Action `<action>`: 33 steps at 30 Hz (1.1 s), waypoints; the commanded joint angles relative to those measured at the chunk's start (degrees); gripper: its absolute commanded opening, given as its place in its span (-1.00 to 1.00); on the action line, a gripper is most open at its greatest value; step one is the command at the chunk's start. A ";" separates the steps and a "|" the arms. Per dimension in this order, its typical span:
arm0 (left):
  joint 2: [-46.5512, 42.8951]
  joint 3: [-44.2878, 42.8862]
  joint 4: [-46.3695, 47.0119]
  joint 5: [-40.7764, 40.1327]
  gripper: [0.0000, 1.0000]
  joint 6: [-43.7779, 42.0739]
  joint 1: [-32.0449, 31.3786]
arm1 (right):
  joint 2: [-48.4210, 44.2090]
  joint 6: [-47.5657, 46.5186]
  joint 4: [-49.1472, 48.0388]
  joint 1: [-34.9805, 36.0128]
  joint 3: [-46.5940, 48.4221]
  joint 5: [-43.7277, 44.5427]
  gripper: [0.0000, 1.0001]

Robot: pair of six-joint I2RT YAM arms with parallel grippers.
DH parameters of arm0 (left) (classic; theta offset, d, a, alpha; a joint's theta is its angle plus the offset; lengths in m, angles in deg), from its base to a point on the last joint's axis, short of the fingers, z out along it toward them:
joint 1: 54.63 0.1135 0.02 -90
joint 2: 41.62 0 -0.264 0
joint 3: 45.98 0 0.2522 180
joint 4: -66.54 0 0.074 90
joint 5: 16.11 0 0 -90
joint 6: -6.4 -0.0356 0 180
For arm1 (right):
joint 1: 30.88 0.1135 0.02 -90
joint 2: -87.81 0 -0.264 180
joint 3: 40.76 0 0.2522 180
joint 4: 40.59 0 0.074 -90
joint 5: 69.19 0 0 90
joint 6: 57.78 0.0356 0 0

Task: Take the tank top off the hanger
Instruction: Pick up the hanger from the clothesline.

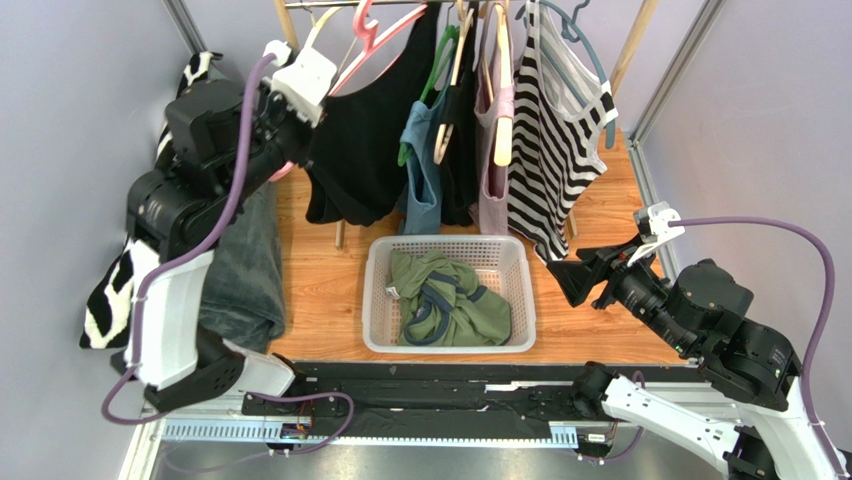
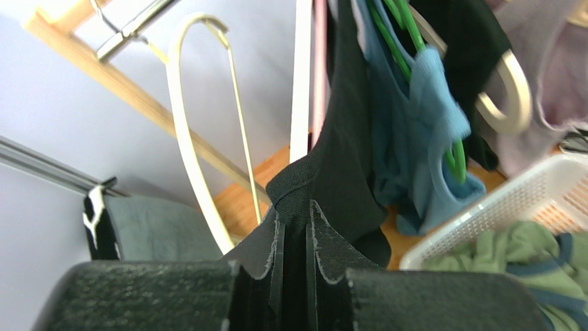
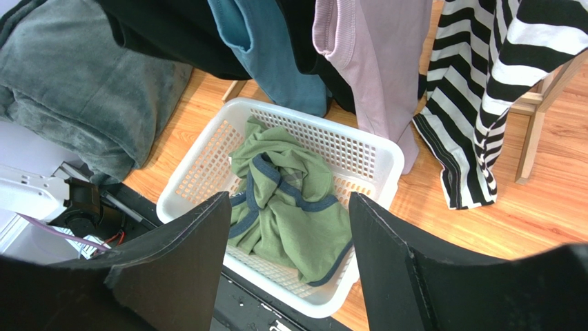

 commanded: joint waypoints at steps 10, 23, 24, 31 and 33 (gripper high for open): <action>-17.68 21.21 3.24 8.83 -1.00 2.77 -0.24 | -0.17 0.68 2.12 -0.18 3.74 1.46 0.35; -10.30 -12.35 8.58 10.23 -1.00 -0.39 -0.24 | -0.08 0.85 4.58 -0.18 4.44 2.96 0.34; -10.82 -11.22 10.34 10.67 -1.00 -0.74 -0.24 | -0.08 0.94 4.58 -0.18 4.44 3.04 0.34; -14.96 -8.31 19.14 18.83 -1.00 -0.83 -0.24 | 0.18 0.68 4.58 -0.18 4.88 3.22 0.33; -14.78 -9.36 20.20 22.70 -1.00 -0.92 -0.24 | 0.36 0.59 4.23 -0.18 4.53 3.13 0.33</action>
